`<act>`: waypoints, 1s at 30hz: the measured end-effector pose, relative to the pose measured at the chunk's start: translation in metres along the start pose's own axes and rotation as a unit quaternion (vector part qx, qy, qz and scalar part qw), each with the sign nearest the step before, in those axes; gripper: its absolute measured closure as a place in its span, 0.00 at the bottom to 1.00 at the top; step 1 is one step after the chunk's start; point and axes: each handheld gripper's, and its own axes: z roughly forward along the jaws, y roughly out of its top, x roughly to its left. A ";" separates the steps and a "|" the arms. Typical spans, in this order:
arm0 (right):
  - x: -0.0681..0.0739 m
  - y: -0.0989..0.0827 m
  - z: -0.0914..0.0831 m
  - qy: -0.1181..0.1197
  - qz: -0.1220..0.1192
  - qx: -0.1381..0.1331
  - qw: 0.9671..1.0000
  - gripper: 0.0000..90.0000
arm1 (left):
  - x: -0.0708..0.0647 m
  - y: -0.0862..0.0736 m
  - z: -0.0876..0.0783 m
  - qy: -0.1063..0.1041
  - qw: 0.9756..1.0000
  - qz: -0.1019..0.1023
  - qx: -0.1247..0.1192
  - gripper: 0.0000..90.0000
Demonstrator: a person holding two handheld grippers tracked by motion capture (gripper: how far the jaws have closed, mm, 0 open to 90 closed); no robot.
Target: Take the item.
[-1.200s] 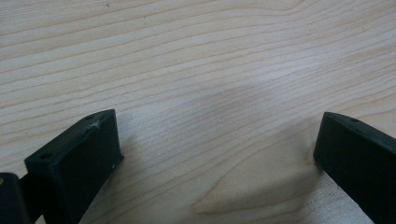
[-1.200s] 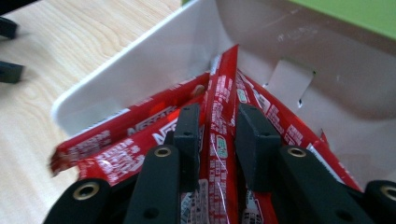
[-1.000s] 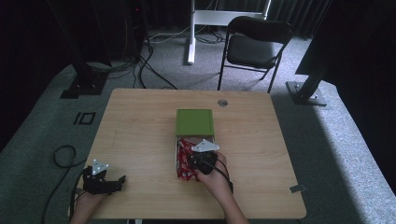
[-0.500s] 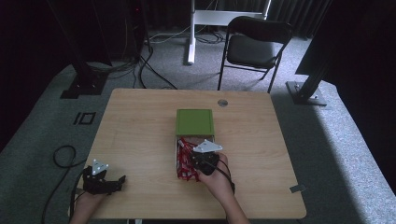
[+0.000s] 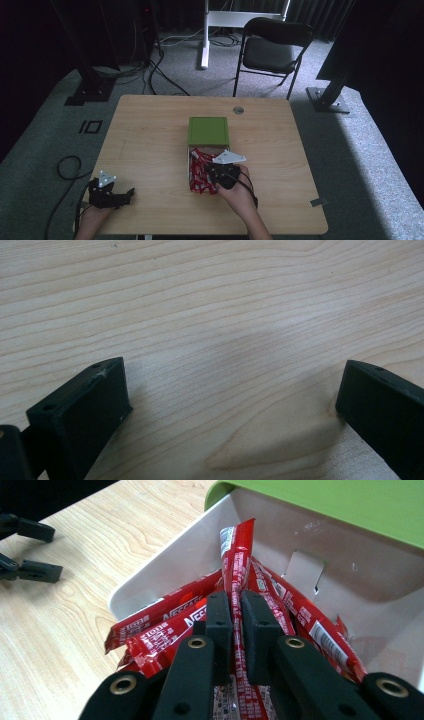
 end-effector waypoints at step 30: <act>-0.016 0.026 -0.048 -0.016 0.029 -0.077 0.996 0.92 | 0.000 0.000 0.000 0.000 1.000 -0.001 0.000 0.02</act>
